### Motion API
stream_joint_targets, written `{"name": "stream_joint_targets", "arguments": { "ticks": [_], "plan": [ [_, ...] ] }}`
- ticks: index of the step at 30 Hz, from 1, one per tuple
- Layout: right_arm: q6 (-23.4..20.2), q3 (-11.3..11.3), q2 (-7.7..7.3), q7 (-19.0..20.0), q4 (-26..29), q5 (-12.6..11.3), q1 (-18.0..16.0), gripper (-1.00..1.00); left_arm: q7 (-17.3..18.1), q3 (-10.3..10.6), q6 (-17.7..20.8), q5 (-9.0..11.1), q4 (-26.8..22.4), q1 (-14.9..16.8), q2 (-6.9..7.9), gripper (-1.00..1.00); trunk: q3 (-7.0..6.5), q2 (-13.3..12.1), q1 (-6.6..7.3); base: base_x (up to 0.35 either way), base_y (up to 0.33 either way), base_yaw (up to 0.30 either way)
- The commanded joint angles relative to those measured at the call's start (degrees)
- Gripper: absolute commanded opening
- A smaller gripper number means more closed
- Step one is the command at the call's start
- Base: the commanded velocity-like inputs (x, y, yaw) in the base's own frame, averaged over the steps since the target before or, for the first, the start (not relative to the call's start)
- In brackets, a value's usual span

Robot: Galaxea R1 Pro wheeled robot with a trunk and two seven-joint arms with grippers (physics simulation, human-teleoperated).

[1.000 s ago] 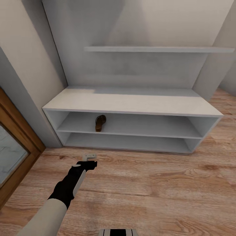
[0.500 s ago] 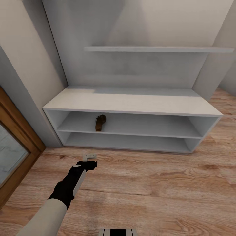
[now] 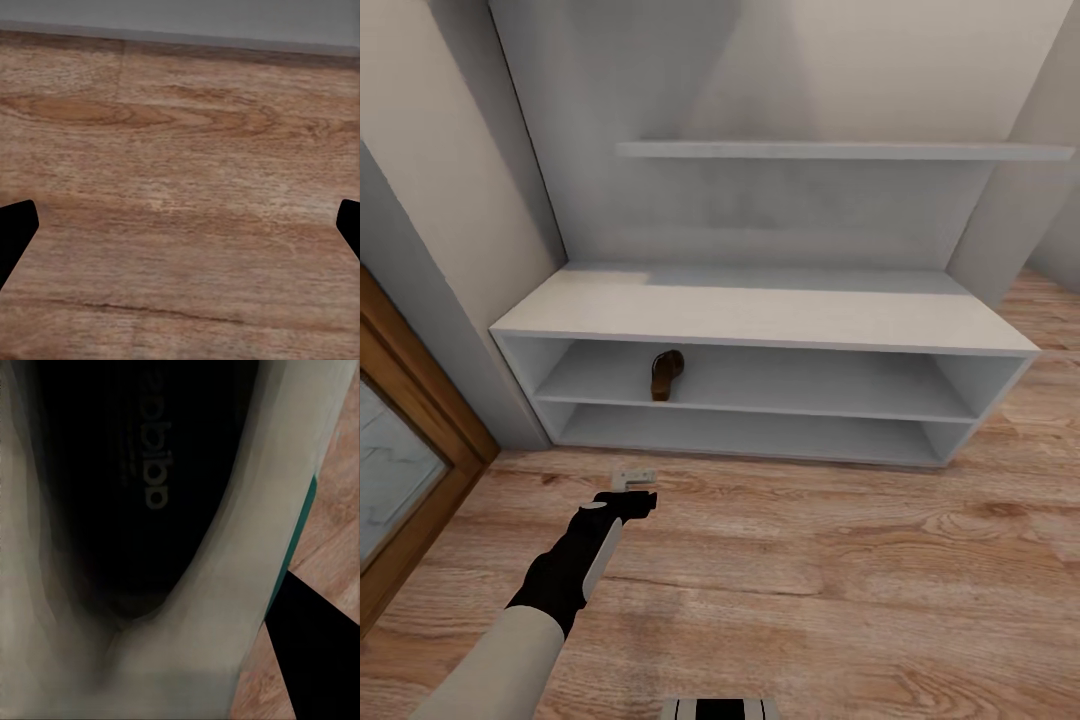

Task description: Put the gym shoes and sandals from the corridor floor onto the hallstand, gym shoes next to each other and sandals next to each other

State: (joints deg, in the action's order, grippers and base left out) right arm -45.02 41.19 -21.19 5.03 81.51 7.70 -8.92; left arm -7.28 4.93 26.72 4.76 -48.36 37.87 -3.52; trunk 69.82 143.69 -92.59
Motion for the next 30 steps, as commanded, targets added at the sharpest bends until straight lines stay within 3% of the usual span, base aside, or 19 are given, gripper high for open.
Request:
{"name": "stream_joint_targets", "arguments": {
  "ticks": [1, 3, 6, 10, 12, 15, 18, 19, 20, 21, 23, 25, 30],
  "plan": [
    [-0.28, -1.74, 0.03, 0.46, 0.04, 1.01, -0.04, -1.0, -0.43, 0.17, 0.26, 0.51, -0.08, 0.01, 0.02, 1.0, 0.05, 0.02, 0.01, 0.0, 0.0, 0.0],
    [-0.4, -4.56, 0.23, 0.44, -0.44, 0.95, -0.04, -1.0, -0.35, 0.17, 0.26, 0.51, -0.07, 0.01, 0.05, 1.0, 0.05, 0.02, 0.01, 0.0, 0.0, 0.0],
    [-0.56, -8.0, 1.83, 0.43, -3.74, 0.92, -0.28, -1.0, -0.12, 0.19, 0.26, 0.51, -0.07, 0.01, 0.04, 1.0, 0.05, 0.02, 0.01, 0.0, 0.0, 0.0],
    [-0.59, -9.74, 4.85, 0.42, -7.56, 0.97, -0.67, -1.0, 0.02, 0.24, 0.2, 0.51, -0.06, 0.01, 0.03, 1.0, 0.05, 0.02, 0.01, 0.0, 0.0, 0.0],
    [-0.59, -10.05, 5.6, 0.42, -8.3, 0.98, -0.88, -1.0, 0.04, 0.24, 0.19, 0.51, -0.06, 0.01, 0.04, 1.0, 0.05, 0.02, 0.01, 0.0, 0.0, 0.0],
    [-0.64, -11.34, 7.49, 0.42, -9.4, 0.99, -3.26, -1.0, 0.64, 0.25, 0.18, 0.51, -0.06, 0.01, 0.04, 1.0, 0.05, 0.02, 0.01, 0.0, 0.0, 0.0],
    [-0.67, -14.44, 8.99, 0.42, -9.68, 1.06, -5.06, -1.0, 2.81, 0.25, 0.18, 0.51, -0.05, 0.01, 0.07, 1.0, 0.05, 0.02, 0.01, 0.0, 0.0, 0.0],
    [-0.71, -19.12, 10.97, 0.4, -9.95, 1.25, -7.46, -1.0, 8.13, 0.25, 0.08, 0.48, -0.06, 0.01, 0.88, 1.0, 0.05, 0.02, 0.01, 0.0, 0.0, 0.0],
    [-0.72, -19.98, 11.36, 0.39, -10.11, 1.27, -8.0, -1.0, 9.43, 0.25, 0.04, 0.47, -0.06, 0.01, 1.23, 1.0, 0.05, 0.02, 0.01, 0.0, 0.0, 0.0],
    [-0.73, -22.55, 13.07, 0.36, -11.49, 1.37, -10.28, -1.0, 15.28, 0.25, -0.08, 0.44, -0.06, 0.01, 3.02, 1.0, 0.05, 0.02, 0.01, 0.0, 0.0, 0.0],
    [-0.75, -23.28, 14.19, 0.35, -12.33, 1.39, -11.64, -1.0, 18.58, 0.25, -0.31, 0.43, -0.06, 0.01, 3.93, 1.0, 0.05, 0.02, 0.01, 0.0, 0.0, 0.0],
    [-0.76, -24.15, 17.3, 0.34, -14.63, 1.48, -14.65, -1.0, 27.25, 0.25, -2.14, 0.42, -0.06, 0.01, 6.2, 1.0, 0.05, 0.02, 0.01, 0.0, 0.0, 0.0],
    [-0.77, -24.51, 20.8, 0.33, -17.32, 1.64, -17.98, -1.0, 39.63, 0.31, -6.63, 0.3, -0.02, 0.01, 8.81, 1.0, 0.05, 0.02, 0.01, 0.0, 0.0, 0.0]
  ]
}}
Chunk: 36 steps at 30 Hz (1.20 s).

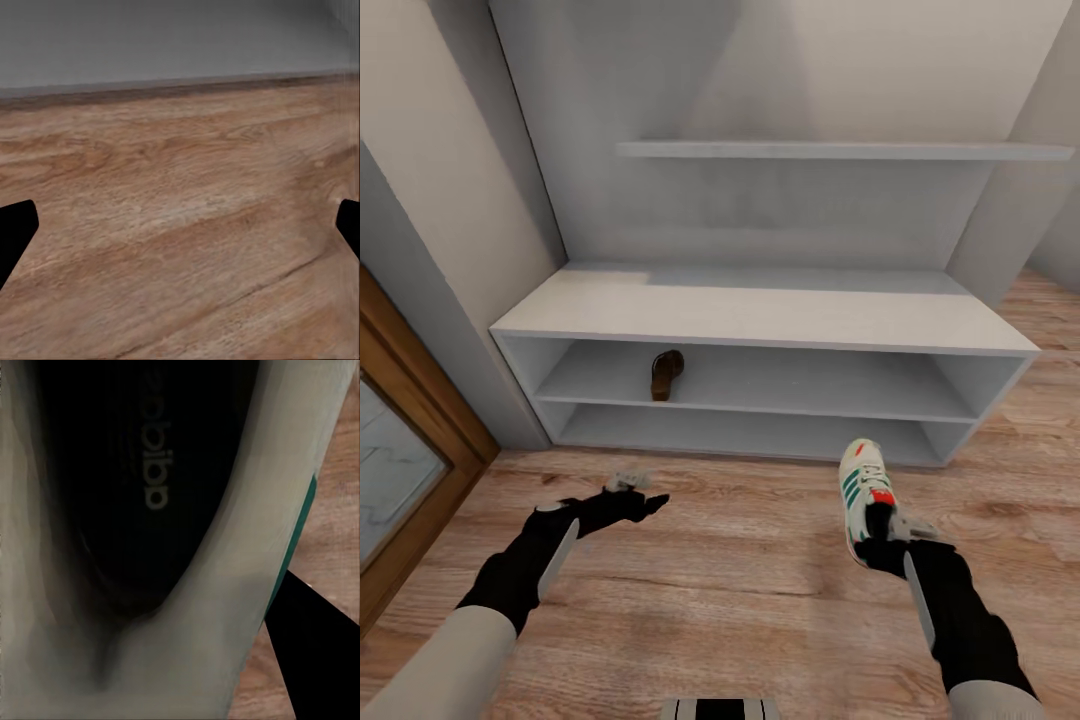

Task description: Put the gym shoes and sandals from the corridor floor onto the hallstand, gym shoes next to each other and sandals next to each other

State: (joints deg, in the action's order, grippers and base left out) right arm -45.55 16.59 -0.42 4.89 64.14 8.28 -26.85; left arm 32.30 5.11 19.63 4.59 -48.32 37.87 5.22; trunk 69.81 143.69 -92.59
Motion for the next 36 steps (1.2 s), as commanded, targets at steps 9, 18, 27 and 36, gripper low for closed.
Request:
{"name": "stream_joint_targets", "arguments": {
  "ticks": [9, 18, 27, 36],
  "plan": [
    [-0.24, -0.22, 1.37, 0.47, -3.64, 1.18, -6.26, -1.0, 14.62, 0.38, -3.67, -7.18, 0.7, 0.01, 1.66, 1.0, 0.05, 0.02, 0.01, 0.0, 0.0, 0.0],
    [-0.17, -0.36, 1.33, 0.54, -5.11, 1.27, -8.07, -1.0, 23.2, 0.38, -13.73, -11.15, 6.09, 0.01, 1.88, 1.0, 0.05, 0.02, 0.01, 0.0, 0.0, 0.0],
    [-0.15, -0.36, 1.3, 0.55, -5.07, 1.29, -8.12, -1.0, 35.71, 0.43, -19.21, -13.61, 7.26, 0.01, 1.57, 1.0, 0.05, 0.02, 0.01, 0.0, 0.0, 0.0],
    [-0.15, -3.6, 1.3, 0.55, -5.1, 1.3, -8.1, -1.0, 36.14, 0.48, -19.28, -13.64, 7.3, 0.01, 0.3, 1.0, 0.05, 0.02, 0.01, 0.0, 0.0, 0.0]
  ]
}}
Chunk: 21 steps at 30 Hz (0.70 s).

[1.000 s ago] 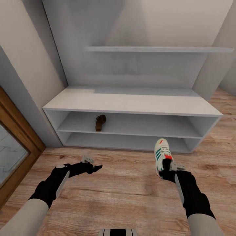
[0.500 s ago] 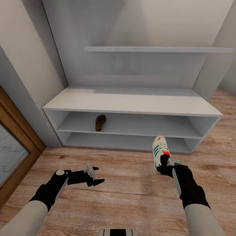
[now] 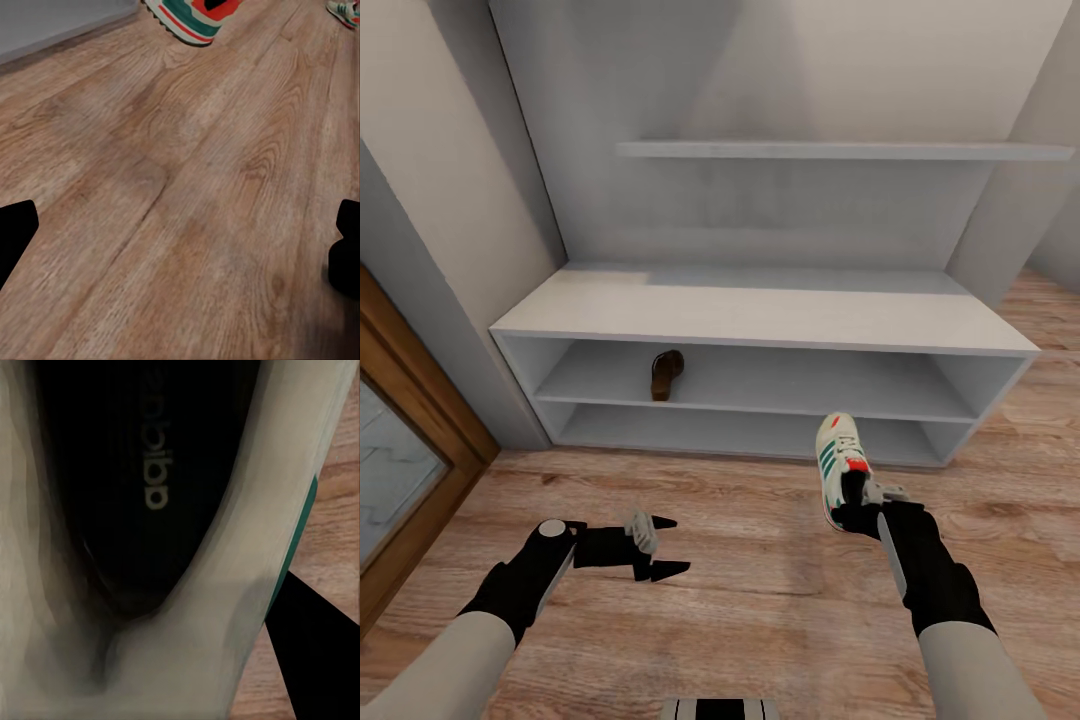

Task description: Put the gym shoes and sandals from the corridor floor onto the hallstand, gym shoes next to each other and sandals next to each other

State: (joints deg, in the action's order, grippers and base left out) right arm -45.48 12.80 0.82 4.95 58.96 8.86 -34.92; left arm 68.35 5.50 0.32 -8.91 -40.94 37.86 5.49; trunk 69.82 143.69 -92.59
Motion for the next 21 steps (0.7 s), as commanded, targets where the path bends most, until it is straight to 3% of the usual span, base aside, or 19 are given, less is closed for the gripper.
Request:
{"name": "stream_joint_targets", "arguments": {
  "ticks": [1, 10, 21],
  "plan": [
    [-0.23, -1.15, 0.06, 0.5, 0.09, 0.72, -0.04, -1.0, 0.11, 0.45, 0.04, -0.14, 0.13, 0.02, -0.12, 1.0, 0.05, 0.02, 0.01, 0.0, 0.0, 0.0],
    [-0.23, -2.58, 0.14, 0.5, 0.07, 0.65, -0.02, -1.0, 0.12, 4.06, 0.03, -0.14, 0.98, 0.02, -0.45, 1.0, 0.05, 0.02, 0.01, 0.0, 0.0, 0.0],
    [-0.23, -2.57, 0.02, 0.54, 0.07, 0.62, -0.03, -1.0, 0.12, 4.84, -0.02, -0.13, 1.1, 0.02, -0.38, 1.0, 0.05, 0.02, 0.01, 0.0, 0.0, 0.0]
  ]
}}
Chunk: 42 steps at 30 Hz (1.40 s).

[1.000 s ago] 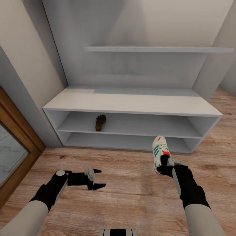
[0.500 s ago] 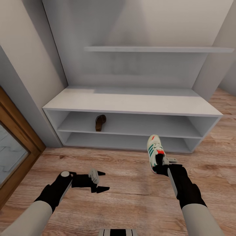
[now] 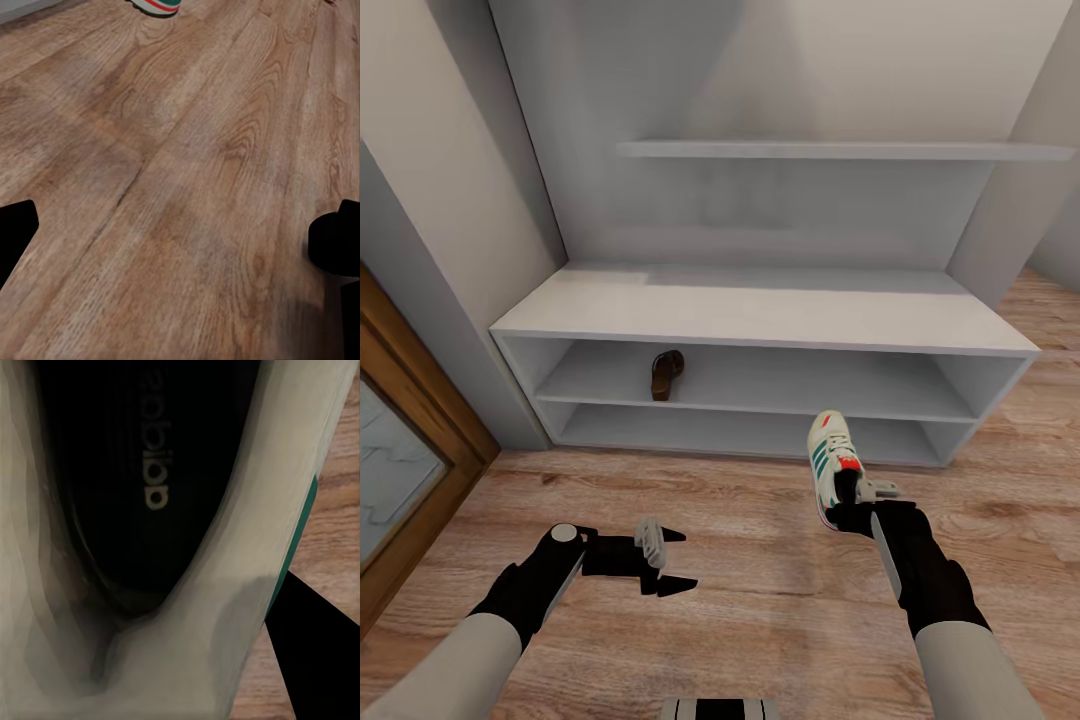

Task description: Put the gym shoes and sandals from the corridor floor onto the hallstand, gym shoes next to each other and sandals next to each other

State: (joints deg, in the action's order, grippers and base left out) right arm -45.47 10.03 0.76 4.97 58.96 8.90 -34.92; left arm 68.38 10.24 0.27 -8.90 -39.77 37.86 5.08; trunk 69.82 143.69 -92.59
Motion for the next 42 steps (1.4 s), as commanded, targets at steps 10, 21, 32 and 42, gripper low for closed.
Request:
{"name": "stream_joint_targets", "arguments": {
  "ticks": [10, 21, 32, 42],
  "plan": [
    [-0.23, 0.1, 0.2, 0.47, 0.05, 0.55, 0.0, -1.0, 0.09, 0.13, 0.0, -0.08, -0.05, 0.02, 0.1, 1.0, 0.49, 0.02, 0.01, 0.0, 0.0, 0.089],
    [0.12, 0.01, 0.41, 0.38, -0.05, 0.57, 0.01, -1.0, 0.09, 0.21, 0.03, -0.11, -0.05, 0.02, 0.04, 1.0, 0.62, 0.02, 0.01, 0.0, 0.0, 0.027],
    [6.2, 0.15, 1.06, 0.31, -0.24, 0.41, -0.06, -1.0, 0.09, 0.23, 0.03, -0.13, -0.05, 0.02, -0.07, 1.0, 0.62, 0.02, 0.01, 0.0, 0.0, 0.0],
    [10.5, 0.31, 0.88, 0.31, -0.41, 0.26, -0.04, -1.0, 0.09, 0.22, 0.01, -0.09, -0.05, 0.02, -0.07, 1.0, 0.62, 0.02, 0.01, 0.0, 0.0, 0.0]
  ]
}}
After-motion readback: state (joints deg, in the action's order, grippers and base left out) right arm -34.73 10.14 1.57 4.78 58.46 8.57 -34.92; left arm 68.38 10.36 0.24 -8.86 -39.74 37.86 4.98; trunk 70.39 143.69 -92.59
